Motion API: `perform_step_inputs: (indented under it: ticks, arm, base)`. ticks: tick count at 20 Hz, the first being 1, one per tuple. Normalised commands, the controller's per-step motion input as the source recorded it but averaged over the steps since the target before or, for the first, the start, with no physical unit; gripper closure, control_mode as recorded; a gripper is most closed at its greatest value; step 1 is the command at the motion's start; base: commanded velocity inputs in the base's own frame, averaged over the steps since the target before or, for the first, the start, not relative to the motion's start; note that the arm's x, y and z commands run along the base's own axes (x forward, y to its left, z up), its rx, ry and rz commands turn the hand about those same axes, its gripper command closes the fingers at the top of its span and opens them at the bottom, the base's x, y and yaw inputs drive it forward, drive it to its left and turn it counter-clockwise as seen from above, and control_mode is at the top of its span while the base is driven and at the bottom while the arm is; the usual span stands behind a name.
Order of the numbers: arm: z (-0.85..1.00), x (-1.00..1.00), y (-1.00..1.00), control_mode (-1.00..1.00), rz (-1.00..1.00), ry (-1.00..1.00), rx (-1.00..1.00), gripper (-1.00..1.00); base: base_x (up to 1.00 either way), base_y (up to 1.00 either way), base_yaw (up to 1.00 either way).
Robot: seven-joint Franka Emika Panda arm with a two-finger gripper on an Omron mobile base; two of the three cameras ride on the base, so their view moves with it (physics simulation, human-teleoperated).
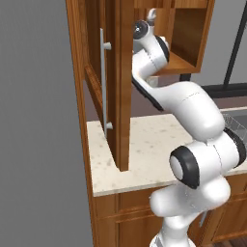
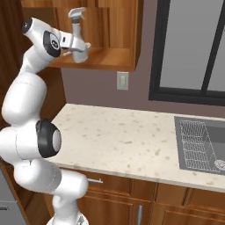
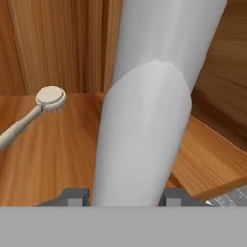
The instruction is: Locate and retrieve the dish brush and spray from the cabinet. Place them next to the sink.
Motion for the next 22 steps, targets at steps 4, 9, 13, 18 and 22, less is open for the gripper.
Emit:
perform_step_inputs:
  ticks: [4,9,13,18,22]
  arm:
    - [0.02,-0.69,-0.04,-1.00,0.00,0.00,0.00,1.00]
    - [0.00,-0.76,-0.15,-1.00,0.00,0.00,0.00,1.00]
    - [0.00,-0.72,-0.15,-1.00,0.00,0.00,0.00,1.00]
    - [0.00,-0.62,-0.14,-1.00,0.00,0.00,0.00,1.00]
    - [0.00,-0.64,-0.23,-1.00,0.00,0.00,0.00,1.00]
  base:
    - [0.00,0.00,0.00]
    - [0.00,0.00,0.00]
    - [0.00,0.00,0.00]
    - [0.00,0.00,0.00]
    - [0.00,0.00,0.00]
